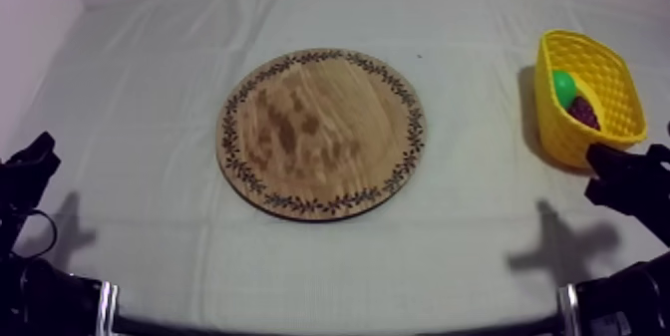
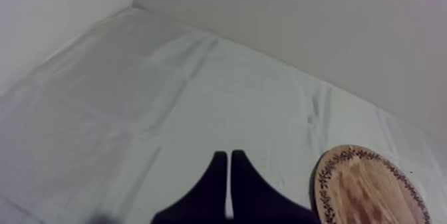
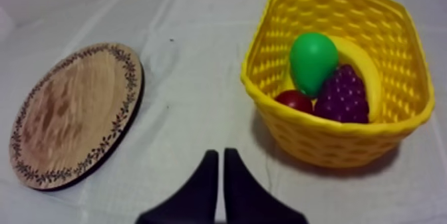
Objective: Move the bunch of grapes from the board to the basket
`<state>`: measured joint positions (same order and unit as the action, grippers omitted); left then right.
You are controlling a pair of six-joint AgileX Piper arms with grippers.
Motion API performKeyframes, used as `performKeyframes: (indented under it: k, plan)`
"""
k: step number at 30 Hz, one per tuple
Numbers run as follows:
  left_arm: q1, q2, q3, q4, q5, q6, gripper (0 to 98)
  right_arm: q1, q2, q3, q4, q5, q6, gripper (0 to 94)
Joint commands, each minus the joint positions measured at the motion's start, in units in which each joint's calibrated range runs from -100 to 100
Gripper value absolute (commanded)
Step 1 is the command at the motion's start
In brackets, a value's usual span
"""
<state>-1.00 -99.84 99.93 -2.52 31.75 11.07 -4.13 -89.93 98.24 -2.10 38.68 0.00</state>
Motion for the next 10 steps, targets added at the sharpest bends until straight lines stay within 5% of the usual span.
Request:
performKeyframes:
  k: [1, 10]
  plan:
    - [0.02, 0.02, -0.04, 0.01, -0.06, -0.02, 0.0, -0.38, -3.68, 0.3, 0.13, -0.4, 7.07, 0.3]
    - [0.02, 0.02, -0.04, 0.01, -0.06, -0.01, 0.0, -0.23, -5.73, 1.14, 0.23, -0.79, 12.19, 0.4]
